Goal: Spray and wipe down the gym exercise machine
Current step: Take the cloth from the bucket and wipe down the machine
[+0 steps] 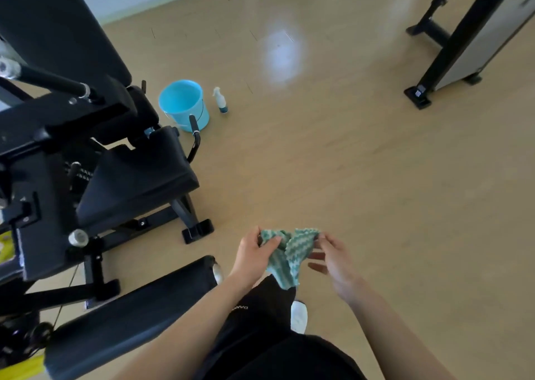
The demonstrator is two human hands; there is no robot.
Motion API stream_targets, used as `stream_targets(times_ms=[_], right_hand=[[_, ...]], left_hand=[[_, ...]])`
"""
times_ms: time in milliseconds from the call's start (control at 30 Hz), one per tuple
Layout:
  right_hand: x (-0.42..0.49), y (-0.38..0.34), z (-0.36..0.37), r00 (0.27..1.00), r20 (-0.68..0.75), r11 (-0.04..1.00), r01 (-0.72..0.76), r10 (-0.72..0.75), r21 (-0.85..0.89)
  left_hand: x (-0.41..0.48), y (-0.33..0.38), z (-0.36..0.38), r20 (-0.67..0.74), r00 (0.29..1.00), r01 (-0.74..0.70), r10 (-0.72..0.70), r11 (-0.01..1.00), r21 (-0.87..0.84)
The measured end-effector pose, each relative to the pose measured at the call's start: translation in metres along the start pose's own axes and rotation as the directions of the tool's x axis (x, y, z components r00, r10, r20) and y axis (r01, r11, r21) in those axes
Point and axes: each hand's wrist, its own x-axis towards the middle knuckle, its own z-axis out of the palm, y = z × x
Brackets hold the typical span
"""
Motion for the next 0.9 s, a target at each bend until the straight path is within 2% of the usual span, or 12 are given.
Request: stream_targets(times_ms=[133,200,267,433,600,767,900], right_hand=[[0.032,-0.045,0.001,0.971,0.226,0.995,-0.061,0.077,-0.077],[0.06,-0.069,0.003,0.956,0.281,0.99,-0.048,0.084,-0.132],[0.091,-0.097,0.004,0.964,0.257,0.98,-0.016,0.068,-0.197],[0.167,-0.181,0.01,0.996,0.089,0.935,0.033,-0.002,-0.353],[0.237,-0.268,0.03,0.996,0.028,0.921,0.086,-0.082,-0.379],[0.305,-0.33,0.071,0.995,0.066,0.922,0.095,-0.075,-0.375],[0.374,-0.379,0.12,0.993,0.109,0.925,0.085,-0.048,-0.37]], left_hand=[[0.059,0.024,0.02,-0.046,0.999,0.017,-0.018,0.999,-0.032],[0.092,0.041,0.033,-0.044,0.999,0.005,-0.007,0.998,-0.06],[0.129,0.061,0.043,-0.024,1.0,0.003,-0.005,0.997,-0.075],[0.212,0.123,0.051,0.022,1.0,0.012,-0.01,0.994,-0.104],[0.292,0.181,0.026,-0.022,1.0,-0.003,0.0,0.994,-0.11],[0.356,0.209,-0.012,-0.147,0.987,0.043,-0.061,0.991,-0.123],[0.417,0.221,-0.04,-0.187,0.968,0.122,-0.166,0.966,-0.228]])
